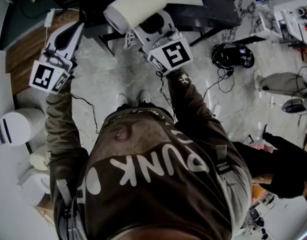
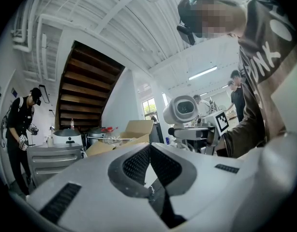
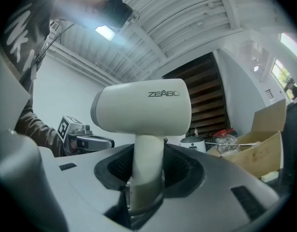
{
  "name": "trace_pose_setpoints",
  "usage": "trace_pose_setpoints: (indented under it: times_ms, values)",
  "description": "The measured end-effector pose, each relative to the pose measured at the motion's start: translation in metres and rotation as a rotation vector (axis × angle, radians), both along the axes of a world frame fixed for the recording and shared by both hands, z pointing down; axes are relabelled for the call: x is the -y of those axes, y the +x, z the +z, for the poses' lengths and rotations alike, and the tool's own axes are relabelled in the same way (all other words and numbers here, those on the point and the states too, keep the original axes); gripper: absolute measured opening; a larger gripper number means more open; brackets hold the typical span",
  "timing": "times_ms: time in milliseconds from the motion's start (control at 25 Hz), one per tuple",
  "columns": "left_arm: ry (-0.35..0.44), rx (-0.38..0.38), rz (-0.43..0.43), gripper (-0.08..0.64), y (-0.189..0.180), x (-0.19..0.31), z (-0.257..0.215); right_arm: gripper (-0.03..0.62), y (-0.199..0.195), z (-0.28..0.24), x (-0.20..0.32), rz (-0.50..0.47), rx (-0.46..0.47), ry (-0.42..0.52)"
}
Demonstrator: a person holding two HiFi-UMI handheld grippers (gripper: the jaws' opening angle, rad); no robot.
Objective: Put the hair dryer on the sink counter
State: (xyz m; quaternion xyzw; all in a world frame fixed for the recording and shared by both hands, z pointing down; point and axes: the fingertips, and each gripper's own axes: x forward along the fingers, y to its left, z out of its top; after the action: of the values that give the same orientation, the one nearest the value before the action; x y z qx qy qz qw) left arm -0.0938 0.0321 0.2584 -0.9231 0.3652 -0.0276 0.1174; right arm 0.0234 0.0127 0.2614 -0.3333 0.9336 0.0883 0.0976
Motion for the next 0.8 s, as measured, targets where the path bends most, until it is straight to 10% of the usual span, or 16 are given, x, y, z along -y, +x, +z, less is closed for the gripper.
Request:
trace_pose_setpoints:
  times_ms: [800]
  values:
    - [-0.026,0.014,-0.035,-0.006,0.010,0.057,0.029,0.160,0.016,0.022,0.056,-0.012,-0.007,-0.026]
